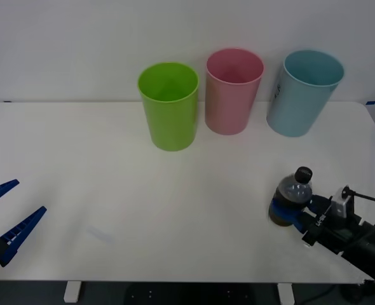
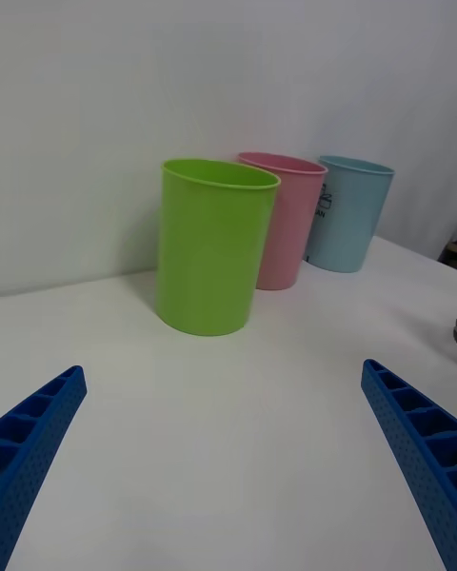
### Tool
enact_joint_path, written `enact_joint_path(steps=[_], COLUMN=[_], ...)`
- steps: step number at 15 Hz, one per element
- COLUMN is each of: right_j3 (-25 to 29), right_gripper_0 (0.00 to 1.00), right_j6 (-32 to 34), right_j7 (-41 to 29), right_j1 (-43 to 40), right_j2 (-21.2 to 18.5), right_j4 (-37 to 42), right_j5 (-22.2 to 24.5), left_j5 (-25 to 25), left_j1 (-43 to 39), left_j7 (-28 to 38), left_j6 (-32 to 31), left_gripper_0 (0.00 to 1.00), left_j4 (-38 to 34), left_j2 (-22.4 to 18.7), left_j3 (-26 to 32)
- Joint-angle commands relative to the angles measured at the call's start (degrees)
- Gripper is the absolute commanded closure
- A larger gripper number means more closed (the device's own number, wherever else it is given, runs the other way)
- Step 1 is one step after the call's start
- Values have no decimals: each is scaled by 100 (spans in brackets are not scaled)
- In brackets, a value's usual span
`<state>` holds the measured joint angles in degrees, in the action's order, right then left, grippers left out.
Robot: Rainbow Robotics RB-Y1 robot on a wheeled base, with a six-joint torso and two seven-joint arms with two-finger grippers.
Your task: Grasp the object on the table and drop it into the matching bin: aluminum can to the light blue bin, PET bottle to the pink bin.
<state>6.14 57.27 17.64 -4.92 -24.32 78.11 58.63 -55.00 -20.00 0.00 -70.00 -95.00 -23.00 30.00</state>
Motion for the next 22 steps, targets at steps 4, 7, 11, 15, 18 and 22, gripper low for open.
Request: enact_joint_path(steps=[4,7,11,15,18,22], right_j3=[150,212,370,414,370,133], right_gripper_0=[100,100,100,100,100,100], right_j6=[-673,-1157,-1508,-1517,-1631,-2000], right_j7=[-1202,-1817,-2520,-2722,-2916,-3461], right_j1=[-114,-105,18,369,756,1231], right_j2=[-38,-55,-64,-126,-240,-416], right_j4=[1031,1558,2006,2086,2068,2068], right_j5=[-18,-106,-176,-335,-387,-387], left_j5=[0,0,0,0,0,0], left_j1=[0,0,0,0,0,0], left_j7=[0,0,0,0,0,0], left_j6=[0,0,0,0,0,0], left_gripper_0=[0,0,0,0,0,0], left_j4=[0,0,0,0,0,0], left_j2=[0,0,0,0,0,0], left_j3=[0,0,0,0,0,0])
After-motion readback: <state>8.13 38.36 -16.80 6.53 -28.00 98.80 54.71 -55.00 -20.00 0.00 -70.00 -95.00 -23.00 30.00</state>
